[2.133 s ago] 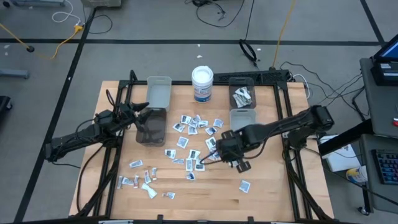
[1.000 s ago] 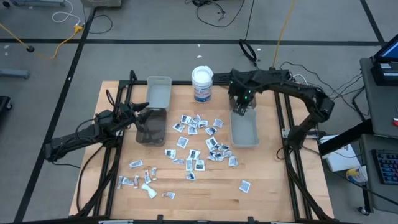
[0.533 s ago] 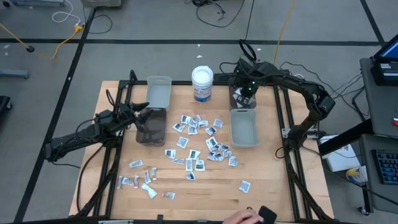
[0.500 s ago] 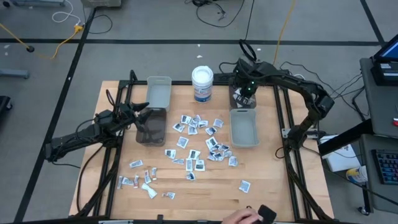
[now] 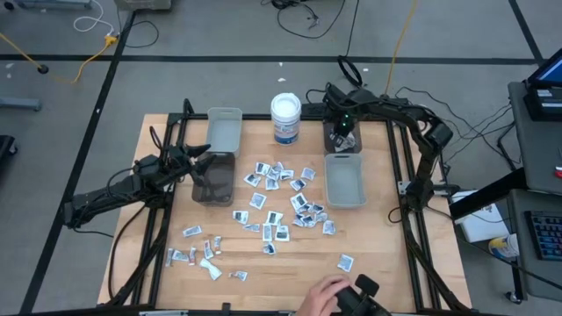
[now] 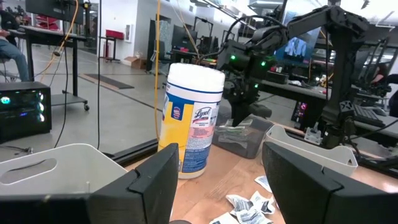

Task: Pick & Place First Aid Supplies
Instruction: Put the green bandage into the right black bin

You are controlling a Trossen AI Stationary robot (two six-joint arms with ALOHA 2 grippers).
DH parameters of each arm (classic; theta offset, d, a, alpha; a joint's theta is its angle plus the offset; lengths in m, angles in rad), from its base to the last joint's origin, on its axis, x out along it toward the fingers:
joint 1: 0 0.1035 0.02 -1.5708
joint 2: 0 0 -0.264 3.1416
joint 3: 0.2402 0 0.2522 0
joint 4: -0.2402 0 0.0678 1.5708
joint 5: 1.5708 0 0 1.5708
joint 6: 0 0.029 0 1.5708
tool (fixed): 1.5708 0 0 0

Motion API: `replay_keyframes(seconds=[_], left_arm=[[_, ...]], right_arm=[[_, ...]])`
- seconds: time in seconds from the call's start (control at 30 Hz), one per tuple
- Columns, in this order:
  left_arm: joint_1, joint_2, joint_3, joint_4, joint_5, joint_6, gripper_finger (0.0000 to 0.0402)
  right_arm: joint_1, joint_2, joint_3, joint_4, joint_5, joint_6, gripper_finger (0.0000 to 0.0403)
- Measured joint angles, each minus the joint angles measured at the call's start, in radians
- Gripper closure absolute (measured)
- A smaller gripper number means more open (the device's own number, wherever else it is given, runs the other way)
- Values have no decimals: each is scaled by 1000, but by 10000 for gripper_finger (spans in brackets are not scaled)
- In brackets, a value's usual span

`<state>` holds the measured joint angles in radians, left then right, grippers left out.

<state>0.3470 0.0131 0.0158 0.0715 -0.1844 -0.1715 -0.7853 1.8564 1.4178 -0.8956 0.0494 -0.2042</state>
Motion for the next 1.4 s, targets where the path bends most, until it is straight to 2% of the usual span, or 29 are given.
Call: replay_keyframes(seconds=[0.17, 0.27, 0.53, 0.67, 0.9, 0.97, 1.07, 1.13, 1.23, 1.4], left_arm=[[0, 0, 0, 0, 0, 0, 165], [0, 0, 0, 0, 0, 0, 165], [0, 0, 0, 0, 0, 0, 165], [0, 0, 0, 0, 0, 0, 165], [0, 0, 0, 0, 0, 0, 165], [0, 0, 0, 0, 0, 0, 165], [0, 0, 0, 0, 0, 0, 165], [0, 0, 0, 0, 0, 0, 165], [0, 0, 0, 0, 0, 0, 165], [0, 0, 0, 0, 0, 0, 165]], right_arm=[[0, 14, -1, 26, 1, -3, 401], [0, 12, 0, 35, 0, -22, 386], [-6, 7, 0, 29, 1, -58, 283], [-5, -20, 0, 47, 2, -95, 247], [-6, -135, 0, 112, -2, -96, 238], [-6, -178, -10, 154, -49, -82, 240], [-2, -257, -61, 251, -180, -31, 242], [13, -315, -112, 322, -231, 2, 242], [61, -412, -210, 419, -238, 32, 242], [194, -566, -413, 677, -236, 124, 238]])
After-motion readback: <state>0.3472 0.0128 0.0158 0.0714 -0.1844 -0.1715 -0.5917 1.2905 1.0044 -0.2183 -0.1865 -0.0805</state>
